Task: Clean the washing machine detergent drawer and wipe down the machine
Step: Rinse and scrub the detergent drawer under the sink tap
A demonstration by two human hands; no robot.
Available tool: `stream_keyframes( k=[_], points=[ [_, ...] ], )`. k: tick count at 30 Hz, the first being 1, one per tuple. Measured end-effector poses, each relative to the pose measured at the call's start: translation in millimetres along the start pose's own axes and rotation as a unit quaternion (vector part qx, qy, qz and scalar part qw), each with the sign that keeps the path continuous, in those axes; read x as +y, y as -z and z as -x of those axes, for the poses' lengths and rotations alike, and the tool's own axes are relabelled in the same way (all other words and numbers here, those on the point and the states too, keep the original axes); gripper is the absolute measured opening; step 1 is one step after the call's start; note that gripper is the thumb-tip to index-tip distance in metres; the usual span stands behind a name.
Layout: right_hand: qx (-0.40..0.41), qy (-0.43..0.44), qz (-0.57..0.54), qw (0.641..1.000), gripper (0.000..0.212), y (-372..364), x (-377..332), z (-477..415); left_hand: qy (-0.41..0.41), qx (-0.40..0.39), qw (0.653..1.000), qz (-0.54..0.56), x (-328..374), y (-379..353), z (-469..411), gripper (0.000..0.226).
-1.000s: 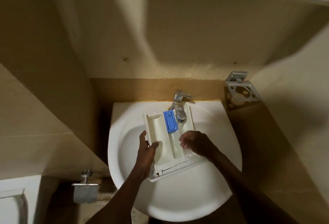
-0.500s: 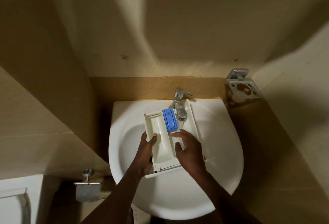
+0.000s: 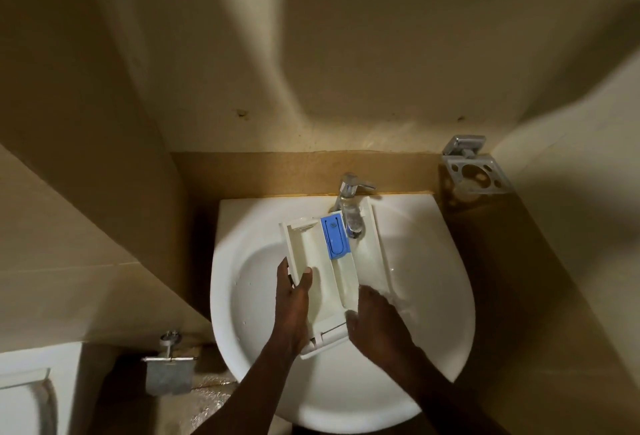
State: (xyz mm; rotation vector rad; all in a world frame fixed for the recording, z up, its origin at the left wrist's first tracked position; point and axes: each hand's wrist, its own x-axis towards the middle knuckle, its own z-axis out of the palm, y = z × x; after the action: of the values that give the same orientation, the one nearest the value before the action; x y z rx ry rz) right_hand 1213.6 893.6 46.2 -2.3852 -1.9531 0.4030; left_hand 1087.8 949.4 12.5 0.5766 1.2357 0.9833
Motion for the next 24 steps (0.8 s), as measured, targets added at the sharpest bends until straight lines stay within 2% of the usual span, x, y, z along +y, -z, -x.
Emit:
stream_keyframes(
  k=[2,4,6,9,11,13,14,16,18,20,21,22,24],
  points=[
    [-0.002,0.024,0.021,0.999,0.018,4,-22,11,-0.006,0.021,1.0,-0.004,-4,-2,-1,0.037],
    [-0.089,0.027,0.002,0.996,0.029,3,-38,12,-0.004,0.033,0.999,-0.005,-5,-2,-2,0.037],
    [-0.121,0.052,0.003,0.991,0.028,5,-42,4,-0.004,0.029,1.0,0.006,-7,-2,-2,0.036],
    [-0.199,0.08,-0.008,0.977,0.022,15,-23,-9,-0.01,0.02,1.0,-0.001,-4,-1,-1,0.036],
    [-0.234,0.068,0.013,0.97,0.023,17,8,-19,-0.01,0.013,1.0,-0.004,-4,0,-2,0.042],
    [-0.208,0.041,0.031,0.977,0.027,18,37,-23,-0.007,0.006,1.0,-0.003,-3,1,-2,0.046],
    [-0.167,0.044,0.053,0.983,0.031,17,45,-23,-0.005,0.005,1.0,-0.002,-4,1,-2,0.047],
    [-0.088,0.077,0.09,0.989,0.05,5,45,-10,0.0,0.004,1.0,0.0,-4,2,-2,0.047],
    [-0.073,0.114,0.083,0.987,0.058,2,21,7,0.002,-0.001,1.0,0.002,-3,2,-2,0.046],
    [-0.093,0.151,0.019,0.984,0.049,6,-1,12,0.004,-0.008,1.0,0.002,-1,2,0,0.044],
    [-0.101,0.135,-0.027,0.985,0.04,13,-9,8,0.009,-0.014,1.0,0.005,2,1,1,0.044],
    [-0.088,0.11,-0.06,0.988,0.031,16,-8,0,0.014,-0.019,1.0,0.009,5,2,2,0.046],
    [-0.002,0.049,-0.103,0.993,0.016,23,5,-17,0.021,-0.029,0.999,0.006,8,5,1,0.049]
  ],
)
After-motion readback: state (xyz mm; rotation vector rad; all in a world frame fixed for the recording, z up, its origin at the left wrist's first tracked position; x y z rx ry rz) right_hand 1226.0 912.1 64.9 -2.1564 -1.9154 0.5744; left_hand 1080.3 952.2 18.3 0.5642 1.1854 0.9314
